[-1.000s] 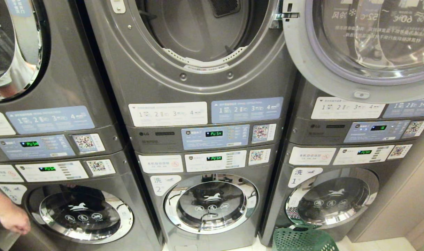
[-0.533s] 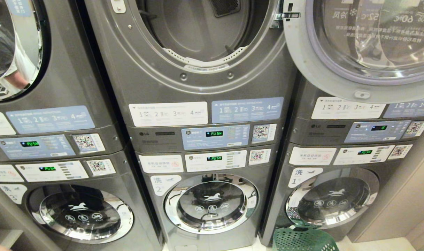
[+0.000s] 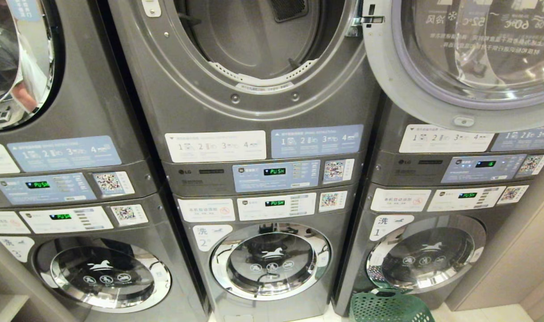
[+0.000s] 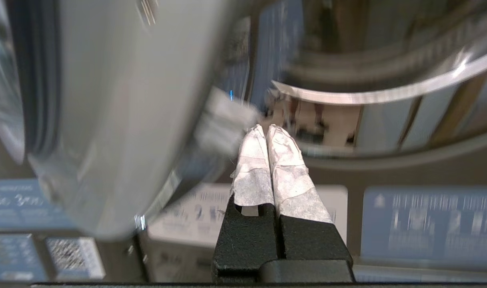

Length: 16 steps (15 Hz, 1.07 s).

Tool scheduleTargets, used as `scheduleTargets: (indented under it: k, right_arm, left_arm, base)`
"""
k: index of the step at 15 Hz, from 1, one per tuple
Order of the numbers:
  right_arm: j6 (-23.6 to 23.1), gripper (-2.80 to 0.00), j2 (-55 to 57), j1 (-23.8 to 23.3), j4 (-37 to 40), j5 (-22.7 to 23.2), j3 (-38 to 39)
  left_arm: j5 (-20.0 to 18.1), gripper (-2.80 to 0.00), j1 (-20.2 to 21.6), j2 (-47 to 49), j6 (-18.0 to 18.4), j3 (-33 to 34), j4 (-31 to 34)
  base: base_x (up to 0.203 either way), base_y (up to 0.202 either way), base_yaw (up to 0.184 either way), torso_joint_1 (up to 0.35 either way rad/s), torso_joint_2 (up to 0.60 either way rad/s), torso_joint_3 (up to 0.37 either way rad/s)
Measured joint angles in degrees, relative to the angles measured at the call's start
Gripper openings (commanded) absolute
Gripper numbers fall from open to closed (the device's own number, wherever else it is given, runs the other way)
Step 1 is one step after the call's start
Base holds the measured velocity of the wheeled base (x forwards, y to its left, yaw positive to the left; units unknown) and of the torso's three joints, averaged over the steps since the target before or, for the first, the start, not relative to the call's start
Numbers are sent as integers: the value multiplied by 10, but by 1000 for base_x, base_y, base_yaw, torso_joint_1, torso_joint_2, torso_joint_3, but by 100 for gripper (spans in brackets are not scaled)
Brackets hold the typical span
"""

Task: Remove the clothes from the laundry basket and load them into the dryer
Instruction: Close the dryer

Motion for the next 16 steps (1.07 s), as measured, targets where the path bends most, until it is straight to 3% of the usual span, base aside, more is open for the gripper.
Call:
scheduleTargets:
  k: [10, 16]
  right_arm:
    - [2, -280, -61, 19, 0, 6, 83]
    - [-3, -280, -128, 27, 0, 4, 201]
  left_arm:
    - [0, -280, 0, 0, 0, 0, 0]
    - [0, -280, 0, 0, 0, 0, 0]
  base:
    - [0, 0, 0, 0, 0, 0]
    - [0, 0, 0, 0, 0, 0]
